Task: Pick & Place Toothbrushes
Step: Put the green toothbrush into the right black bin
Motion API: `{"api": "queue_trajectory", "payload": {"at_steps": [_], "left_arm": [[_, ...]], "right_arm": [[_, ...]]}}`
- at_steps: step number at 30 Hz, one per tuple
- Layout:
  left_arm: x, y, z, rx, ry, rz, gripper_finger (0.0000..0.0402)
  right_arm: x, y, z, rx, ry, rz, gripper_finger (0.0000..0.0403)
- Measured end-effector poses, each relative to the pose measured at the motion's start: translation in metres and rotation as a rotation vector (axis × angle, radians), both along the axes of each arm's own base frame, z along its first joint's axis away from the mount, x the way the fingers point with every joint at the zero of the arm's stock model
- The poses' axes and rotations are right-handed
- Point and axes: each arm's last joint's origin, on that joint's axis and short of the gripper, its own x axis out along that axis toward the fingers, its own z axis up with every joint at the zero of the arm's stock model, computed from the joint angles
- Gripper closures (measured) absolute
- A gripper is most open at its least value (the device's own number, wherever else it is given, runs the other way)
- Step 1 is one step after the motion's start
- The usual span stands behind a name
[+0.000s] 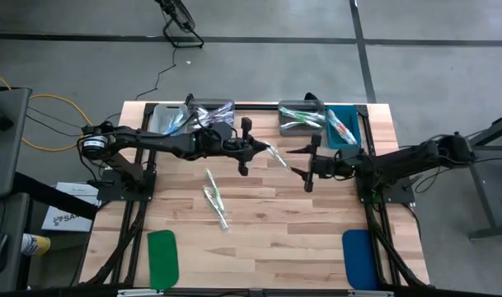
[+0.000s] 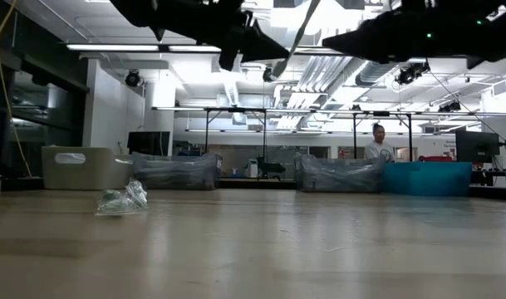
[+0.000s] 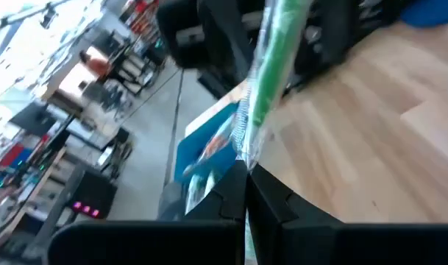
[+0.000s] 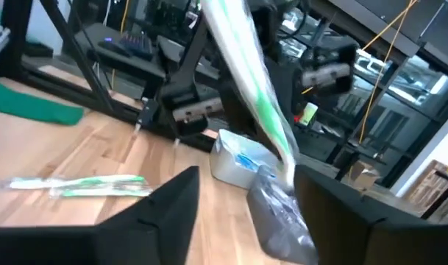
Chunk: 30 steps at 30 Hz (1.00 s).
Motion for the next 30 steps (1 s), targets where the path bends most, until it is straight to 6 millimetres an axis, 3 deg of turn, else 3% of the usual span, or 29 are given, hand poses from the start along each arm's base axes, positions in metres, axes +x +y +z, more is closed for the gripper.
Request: {"api": "queue_trajectory", "payload": {"at_steps": [6,13,21,30], "left_arm": [[0.000,0.001,0.002,0.006,-0.017,0.027,0.0401],[0.001,0.001,0.000,0.004,-0.013,0.035,0.0401],[0.001,0.001,0.000,0.000,-0.013,0.035,0.0401],[0.001,0.001,-0.002,0.003,0.006,0.035,0.0401]], "right_arm": [[0.012,0.002,0.014,0.007,-0.081,0.022,0.0141],[0.020,0.007,0.020,-0.014,-0.110,0.044,0.0152],[0.031,0.008,0.026,-0.036,-0.164,0.080,0.0221],[0.031,0.007,0.028,-0.028,-0.184,0.056,0.0347]]}}
